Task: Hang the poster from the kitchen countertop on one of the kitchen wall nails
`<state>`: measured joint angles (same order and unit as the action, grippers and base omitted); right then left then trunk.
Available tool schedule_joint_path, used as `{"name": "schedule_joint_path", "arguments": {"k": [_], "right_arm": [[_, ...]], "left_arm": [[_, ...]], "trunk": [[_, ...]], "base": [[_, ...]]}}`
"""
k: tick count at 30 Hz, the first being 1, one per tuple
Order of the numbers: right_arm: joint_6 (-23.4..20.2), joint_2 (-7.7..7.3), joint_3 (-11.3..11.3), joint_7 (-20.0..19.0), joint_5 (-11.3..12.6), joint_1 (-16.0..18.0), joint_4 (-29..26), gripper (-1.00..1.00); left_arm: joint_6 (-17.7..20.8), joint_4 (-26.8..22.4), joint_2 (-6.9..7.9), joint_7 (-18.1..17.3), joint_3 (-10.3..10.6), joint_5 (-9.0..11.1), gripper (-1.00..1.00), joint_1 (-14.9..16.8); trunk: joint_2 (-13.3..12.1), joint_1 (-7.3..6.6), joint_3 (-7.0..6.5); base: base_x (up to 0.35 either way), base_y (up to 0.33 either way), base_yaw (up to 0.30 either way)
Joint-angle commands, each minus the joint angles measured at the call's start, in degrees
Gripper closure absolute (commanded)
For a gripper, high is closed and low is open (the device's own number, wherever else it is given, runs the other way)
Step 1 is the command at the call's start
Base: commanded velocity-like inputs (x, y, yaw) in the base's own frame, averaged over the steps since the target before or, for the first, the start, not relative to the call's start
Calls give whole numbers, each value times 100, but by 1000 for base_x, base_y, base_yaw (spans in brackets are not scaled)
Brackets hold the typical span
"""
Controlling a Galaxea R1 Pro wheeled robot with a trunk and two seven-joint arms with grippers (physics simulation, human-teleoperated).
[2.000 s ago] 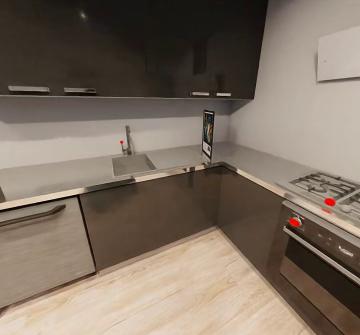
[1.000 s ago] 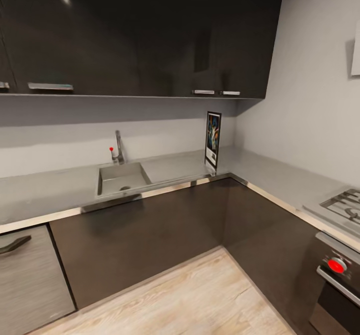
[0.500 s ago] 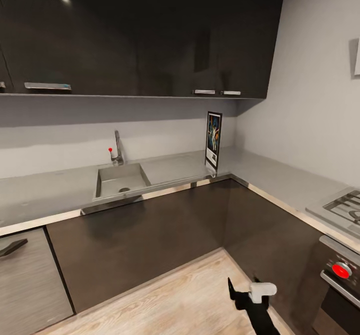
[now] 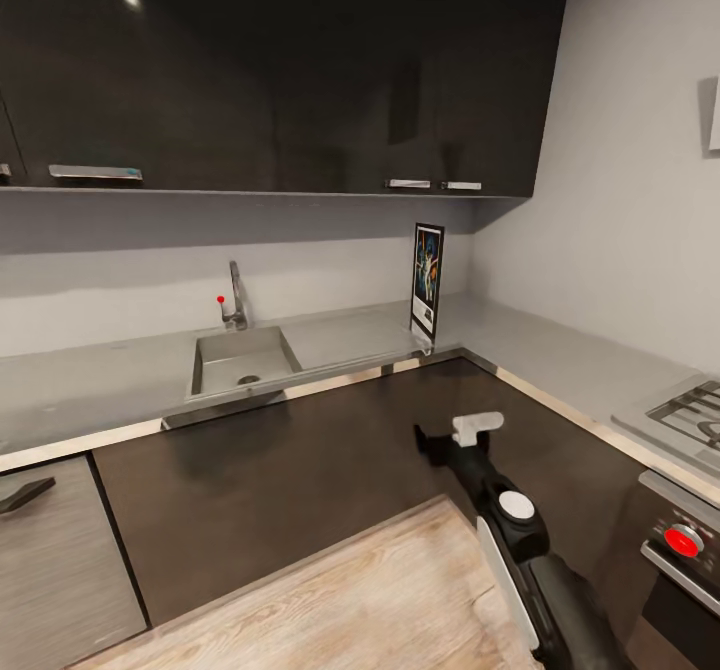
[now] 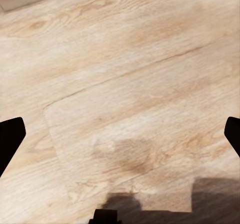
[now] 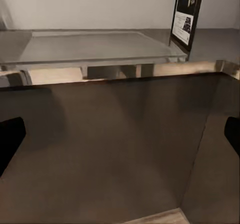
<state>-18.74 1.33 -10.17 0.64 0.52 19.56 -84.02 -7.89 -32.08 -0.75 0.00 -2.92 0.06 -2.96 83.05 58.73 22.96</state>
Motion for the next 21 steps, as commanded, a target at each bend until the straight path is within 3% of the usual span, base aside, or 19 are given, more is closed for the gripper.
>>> {"name": "schedule_joint_path", "arguments": {"k": [1,7,15,21], "right_arm": [[-146,2,-19,10,3,119,-12,-100],[-533,-17,-50,6,24,532,-44,-100],[-599,-38,-14,-1,33,602,-63,-100],[-597,-46,85,-13,49,598,-69,-100]], "left_arm": [[-6,-8,-5,0,-21,-1,-100,-2],[-8,-8,64,-3,-76,4,-100,-3],[-15,-8,100,-8,-108,11,-100,-3],[-12,-18,103,-9,-112,12,-100,-4]], "trunk": [[3,0,6],[3,0,6],[3,0,6],[3,0,6]], "base": [[0,0,0],[0,0,0],[1,0,0],[155,-45,0]]}}
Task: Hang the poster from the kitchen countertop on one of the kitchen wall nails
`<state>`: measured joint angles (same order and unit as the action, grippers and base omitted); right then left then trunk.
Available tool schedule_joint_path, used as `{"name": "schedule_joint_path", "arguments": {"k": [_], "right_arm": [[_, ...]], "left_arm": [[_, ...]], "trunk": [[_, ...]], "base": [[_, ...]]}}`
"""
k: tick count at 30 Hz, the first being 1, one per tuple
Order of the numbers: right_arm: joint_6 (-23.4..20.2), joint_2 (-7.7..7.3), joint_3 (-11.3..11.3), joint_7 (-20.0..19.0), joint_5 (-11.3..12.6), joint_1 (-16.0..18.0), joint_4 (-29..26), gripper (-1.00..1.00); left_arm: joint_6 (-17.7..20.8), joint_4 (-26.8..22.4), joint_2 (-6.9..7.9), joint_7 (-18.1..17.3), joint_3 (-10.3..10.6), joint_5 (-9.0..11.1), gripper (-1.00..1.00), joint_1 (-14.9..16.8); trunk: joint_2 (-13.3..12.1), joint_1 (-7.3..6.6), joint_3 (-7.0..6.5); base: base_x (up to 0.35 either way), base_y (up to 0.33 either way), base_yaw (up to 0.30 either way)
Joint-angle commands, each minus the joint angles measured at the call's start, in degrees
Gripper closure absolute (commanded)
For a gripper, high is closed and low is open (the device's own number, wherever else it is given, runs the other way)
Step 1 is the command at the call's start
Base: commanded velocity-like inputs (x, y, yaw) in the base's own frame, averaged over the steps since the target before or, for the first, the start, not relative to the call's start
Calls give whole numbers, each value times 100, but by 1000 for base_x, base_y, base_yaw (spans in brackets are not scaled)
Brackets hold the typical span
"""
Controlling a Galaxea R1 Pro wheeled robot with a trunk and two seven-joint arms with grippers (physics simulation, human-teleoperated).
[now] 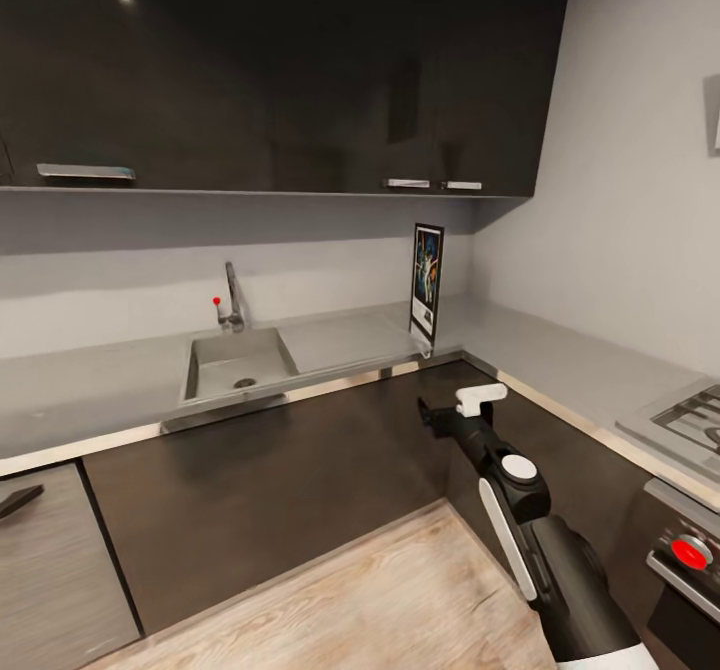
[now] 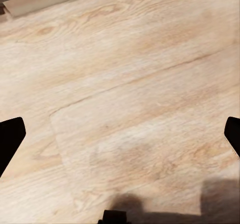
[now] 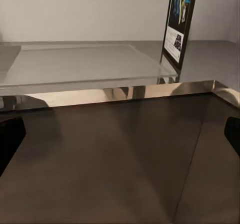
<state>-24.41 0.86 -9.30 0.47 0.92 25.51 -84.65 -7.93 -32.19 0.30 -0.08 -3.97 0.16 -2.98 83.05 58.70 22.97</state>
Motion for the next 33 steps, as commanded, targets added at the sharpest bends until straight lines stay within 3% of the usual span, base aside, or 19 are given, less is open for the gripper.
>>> {"name": "schedule_joint_path", "arguments": {"k": [1,33], "right_arm": [[-29,1,8,4,11,2,-7,-100],[-28,2,40,5,11,-11,-4,-100]], "left_arm": [[-10,-9,0,-1,-7,1,-100,-3],[-10,-16,38,-1,-9,1,-100,0]], "trunk": [[3,2,5],[3,2,5]], "base": [[251,-104,0],[302,-109,0]]}}
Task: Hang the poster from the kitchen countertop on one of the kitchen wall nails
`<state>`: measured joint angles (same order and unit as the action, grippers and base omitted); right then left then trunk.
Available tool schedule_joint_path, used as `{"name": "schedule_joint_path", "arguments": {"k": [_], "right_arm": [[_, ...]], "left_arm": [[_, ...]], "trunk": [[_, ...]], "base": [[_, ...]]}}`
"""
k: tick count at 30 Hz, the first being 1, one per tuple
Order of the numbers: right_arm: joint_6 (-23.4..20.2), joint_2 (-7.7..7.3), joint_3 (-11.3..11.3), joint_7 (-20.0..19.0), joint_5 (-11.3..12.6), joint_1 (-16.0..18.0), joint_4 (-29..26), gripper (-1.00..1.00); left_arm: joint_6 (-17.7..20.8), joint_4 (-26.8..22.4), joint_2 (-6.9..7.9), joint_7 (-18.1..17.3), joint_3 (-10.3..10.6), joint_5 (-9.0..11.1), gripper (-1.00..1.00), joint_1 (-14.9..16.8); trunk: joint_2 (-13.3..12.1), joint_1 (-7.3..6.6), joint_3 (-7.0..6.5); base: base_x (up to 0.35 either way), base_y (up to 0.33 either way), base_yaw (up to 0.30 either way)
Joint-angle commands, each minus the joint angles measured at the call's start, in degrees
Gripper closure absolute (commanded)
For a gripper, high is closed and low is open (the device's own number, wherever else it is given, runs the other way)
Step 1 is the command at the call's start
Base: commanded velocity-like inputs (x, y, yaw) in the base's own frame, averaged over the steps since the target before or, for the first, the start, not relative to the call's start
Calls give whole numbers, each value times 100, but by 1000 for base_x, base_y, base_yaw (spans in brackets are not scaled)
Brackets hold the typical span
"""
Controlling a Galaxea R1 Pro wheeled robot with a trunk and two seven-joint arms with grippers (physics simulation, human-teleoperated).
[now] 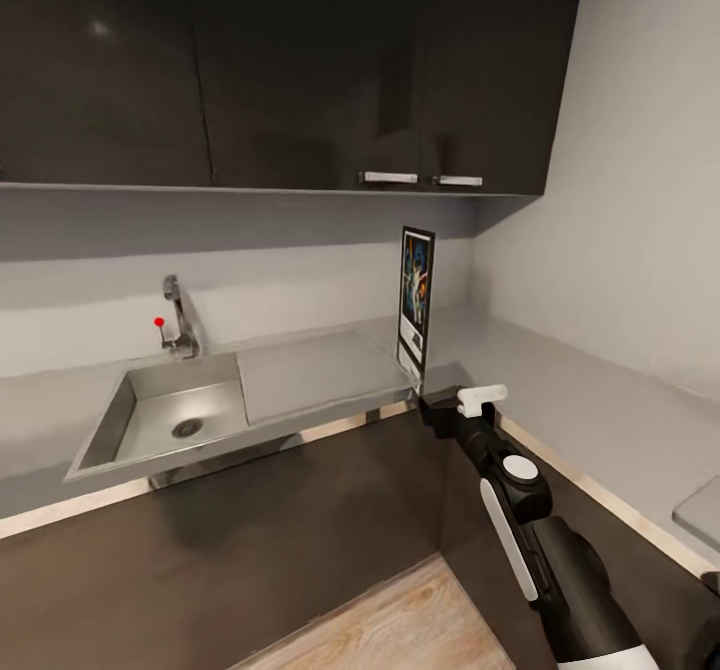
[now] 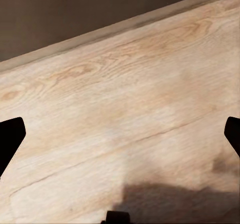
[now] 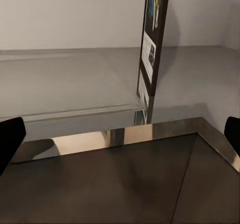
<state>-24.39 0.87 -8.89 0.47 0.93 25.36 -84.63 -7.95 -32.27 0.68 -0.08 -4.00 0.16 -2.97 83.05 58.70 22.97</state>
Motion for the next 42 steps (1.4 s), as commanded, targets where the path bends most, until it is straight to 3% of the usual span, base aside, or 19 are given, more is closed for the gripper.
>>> {"name": "schedule_joint_path", "arguments": {"k": [1,11,26,27,33,42], "right_arm": [[-30,1,-3,5,10,4,-7,-100],[-30,1,-8,6,12,-4,-7,-100],[-31,17,-3,23,7,9,154,-100],[-35,32,-4,30,11,375,626,-100],[-68,46,-10,30,19,1043,1129,-100],[-73,121,-15,24,28,1627,1723,-100]], "left_arm": [[-10,-7,0,-1,-9,2,-100,-2],[-7,-6,2,-1,-13,2,-100,-2],[-8,-7,2,-1,-13,-3,-100,-4],[-8,-7,2,-1,-13,-2,-100,-2],[-13,-7,2,-1,-13,0,-100,-2],[-14,-7,2,-1,-13,1,-100,-3]], "trunk": [[3,3,5],[3,3,5],[3,3,5],[3,3,5],[3,3,5],[3,3,5]], "base": [[171,-1,0],[57,0,0],[250,0,0],[19,0,0],[8,0,0],[1,0,0]]}}
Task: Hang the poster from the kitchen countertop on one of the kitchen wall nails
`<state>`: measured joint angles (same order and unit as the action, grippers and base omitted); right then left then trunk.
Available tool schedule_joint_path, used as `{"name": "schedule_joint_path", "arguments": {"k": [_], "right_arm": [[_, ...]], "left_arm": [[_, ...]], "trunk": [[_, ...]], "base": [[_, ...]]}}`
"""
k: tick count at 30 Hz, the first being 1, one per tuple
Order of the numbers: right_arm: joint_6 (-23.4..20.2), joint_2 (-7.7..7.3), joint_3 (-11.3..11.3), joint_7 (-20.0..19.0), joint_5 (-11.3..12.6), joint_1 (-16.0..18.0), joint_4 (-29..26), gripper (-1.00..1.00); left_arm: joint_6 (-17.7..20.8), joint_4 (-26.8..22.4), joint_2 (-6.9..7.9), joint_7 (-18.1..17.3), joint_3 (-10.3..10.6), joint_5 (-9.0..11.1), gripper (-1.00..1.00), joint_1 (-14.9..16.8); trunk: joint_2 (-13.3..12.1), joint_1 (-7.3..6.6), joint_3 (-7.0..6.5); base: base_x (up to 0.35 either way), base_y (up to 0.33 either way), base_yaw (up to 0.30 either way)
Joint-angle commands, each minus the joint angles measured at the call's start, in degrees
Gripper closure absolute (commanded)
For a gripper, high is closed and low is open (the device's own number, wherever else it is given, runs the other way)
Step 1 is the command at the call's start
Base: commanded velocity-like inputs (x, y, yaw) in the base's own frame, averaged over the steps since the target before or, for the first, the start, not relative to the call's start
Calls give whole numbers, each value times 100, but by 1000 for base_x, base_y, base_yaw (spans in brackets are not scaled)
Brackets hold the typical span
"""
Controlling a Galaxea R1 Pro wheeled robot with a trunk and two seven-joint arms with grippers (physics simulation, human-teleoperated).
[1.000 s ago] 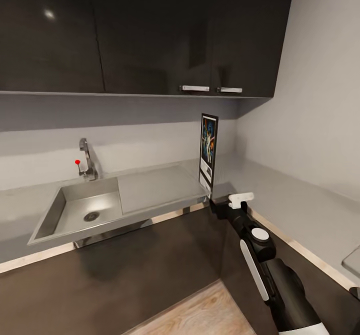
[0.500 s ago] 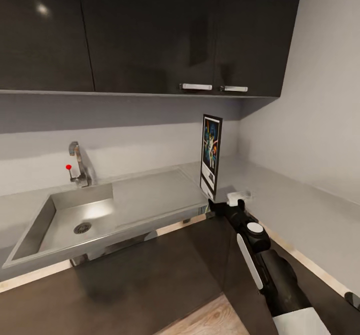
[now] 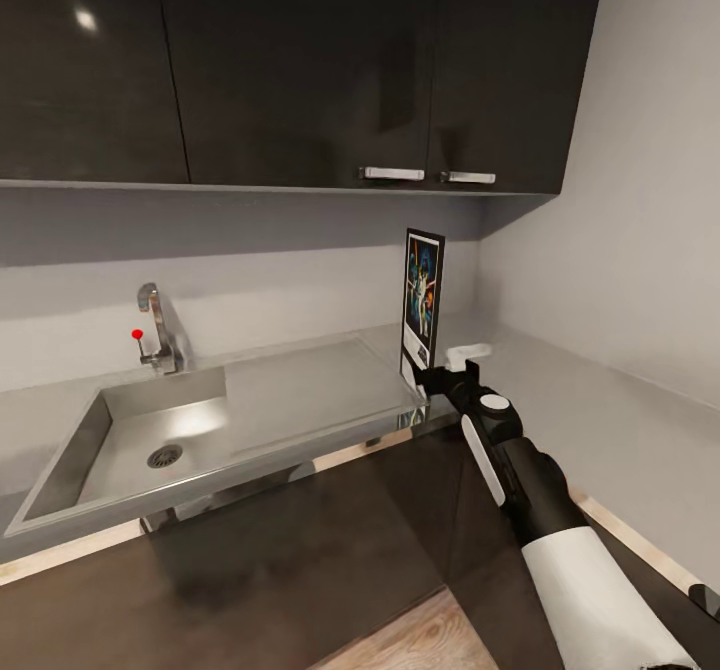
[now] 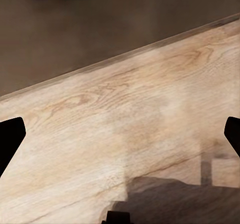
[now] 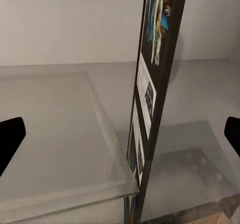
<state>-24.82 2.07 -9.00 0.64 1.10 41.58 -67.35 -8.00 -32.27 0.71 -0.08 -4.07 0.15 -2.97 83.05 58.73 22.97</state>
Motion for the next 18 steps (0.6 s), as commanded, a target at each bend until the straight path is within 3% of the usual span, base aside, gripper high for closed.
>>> {"name": "schedule_joint_path", "arguments": {"k": [1,11,18], "right_arm": [[-19,5,-1,7,12,39,65,-100],[655,13,9,-10,24,116,881,-100],[892,13,12,-13,30,211,1182,-100]], "left_arm": [[-8,-7,-1,-1,-6,2,-100,-2],[-9,-11,-1,-1,-6,2,-100,-2],[-86,-16,-1,-1,-6,-1,-100,-2]], "trunk": [[3,0,6],[3,0,6],[3,0,6]], "base": [[0,0,0],[0,0,0],[0,0,0]]}}
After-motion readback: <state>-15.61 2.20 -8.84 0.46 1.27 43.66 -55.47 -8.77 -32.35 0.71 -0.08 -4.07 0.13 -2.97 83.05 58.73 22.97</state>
